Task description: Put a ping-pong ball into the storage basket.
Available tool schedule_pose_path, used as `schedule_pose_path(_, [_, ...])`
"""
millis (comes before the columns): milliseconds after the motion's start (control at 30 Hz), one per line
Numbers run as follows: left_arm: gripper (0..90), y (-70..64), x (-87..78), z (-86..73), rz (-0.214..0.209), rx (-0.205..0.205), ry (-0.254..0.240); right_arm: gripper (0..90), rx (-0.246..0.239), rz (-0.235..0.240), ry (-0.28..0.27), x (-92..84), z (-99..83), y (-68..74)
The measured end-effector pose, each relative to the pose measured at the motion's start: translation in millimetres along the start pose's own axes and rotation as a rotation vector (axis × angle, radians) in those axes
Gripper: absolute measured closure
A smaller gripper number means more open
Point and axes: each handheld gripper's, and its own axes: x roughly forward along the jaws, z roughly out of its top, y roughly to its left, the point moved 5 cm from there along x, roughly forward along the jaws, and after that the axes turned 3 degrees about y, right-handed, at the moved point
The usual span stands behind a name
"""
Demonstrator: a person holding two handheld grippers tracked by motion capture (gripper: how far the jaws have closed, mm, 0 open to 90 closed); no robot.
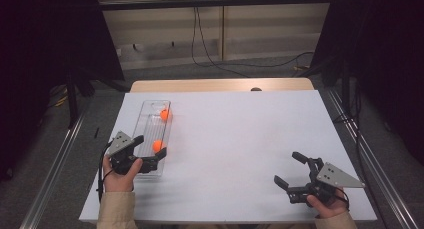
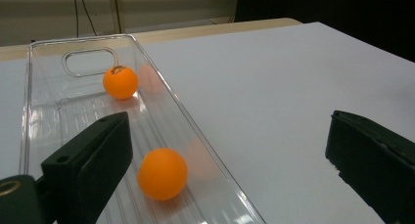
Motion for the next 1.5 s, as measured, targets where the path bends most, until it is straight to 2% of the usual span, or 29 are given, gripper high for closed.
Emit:
schedule_pose_path(367, [3.5,-2.8,-0.7,-3.7,0.004,0.018,-0.036,1.8,-0.001,0.000,0.001,0.1,-0.2,0.2])
schedule_pose_path(567, [3.6,-2.4,-1.8,-7.1,-0.008,-0.002,-0.056,1.7,0.000,-0.001,0.000,0.0,-0.1,0.3])
schedule_pose_path(1033, [3.6,-1.4,-4.3,-16.1,-0.016,-0.008,-0.063,1.7,-0.002,0.000,0.002,0.2,-0.4,0.4])
schedule_pose_path(1267, [3.6,-0.9,-6.3,-20.2,-0.029,-0.026,-0.069,1.7,-0.003,0.000,0.002,0.1,-0.3,0.5])
schedule_pose_path(1500, [3.6,-0.2,-8.3,-22.6,-0.025,-0.015,-0.076,1.7,-0.004,0.000,0.001,0.4,-0.3,0.8])
